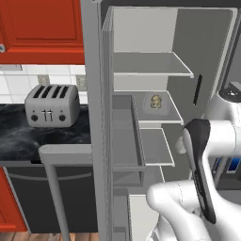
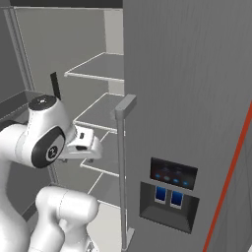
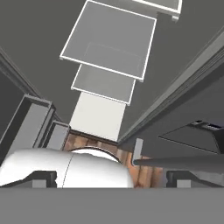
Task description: Place two dumplings into each of the tupperware containers and then place the containers in the fridge.
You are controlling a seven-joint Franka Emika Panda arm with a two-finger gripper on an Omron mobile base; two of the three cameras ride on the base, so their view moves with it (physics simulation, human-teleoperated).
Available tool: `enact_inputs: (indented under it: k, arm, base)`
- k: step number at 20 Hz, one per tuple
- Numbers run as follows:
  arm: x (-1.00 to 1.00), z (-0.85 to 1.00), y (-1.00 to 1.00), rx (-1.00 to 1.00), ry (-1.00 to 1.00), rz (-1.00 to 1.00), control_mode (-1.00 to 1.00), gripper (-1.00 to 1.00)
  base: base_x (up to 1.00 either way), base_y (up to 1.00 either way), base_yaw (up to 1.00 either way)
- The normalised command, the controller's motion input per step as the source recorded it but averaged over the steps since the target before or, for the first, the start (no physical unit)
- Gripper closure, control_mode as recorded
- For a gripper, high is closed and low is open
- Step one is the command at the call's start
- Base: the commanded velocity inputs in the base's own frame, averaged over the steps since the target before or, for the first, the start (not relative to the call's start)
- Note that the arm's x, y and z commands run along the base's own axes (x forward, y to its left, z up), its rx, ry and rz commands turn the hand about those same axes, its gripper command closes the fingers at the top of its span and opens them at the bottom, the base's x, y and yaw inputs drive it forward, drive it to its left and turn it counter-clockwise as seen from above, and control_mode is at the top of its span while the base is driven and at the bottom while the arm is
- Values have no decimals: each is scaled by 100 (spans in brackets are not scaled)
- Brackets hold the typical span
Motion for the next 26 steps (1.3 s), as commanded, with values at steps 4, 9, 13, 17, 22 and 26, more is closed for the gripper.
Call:
enact_inputs:
  k: [4,9,13,17,22,26]
  arm:
    - [0,2,43,2,-3,-10,-100,-100]
    - [1,2,30,6,0,-26,-100,-100]
    - [9,0,-1,5,0,-12,-100,-100]
    - [1,-1,-25,2,0,1,-100,-100]
    - [1,0,-3,1,0,0,-100,-100]
    - [0,0,0,0,0,0,100,-100]
  base:
    - [0,0,0]
    - [0,0,0]
    - [0,0,0]
    - [0,0,0]
    - [0,0,0]
    - [-13,-3,0]
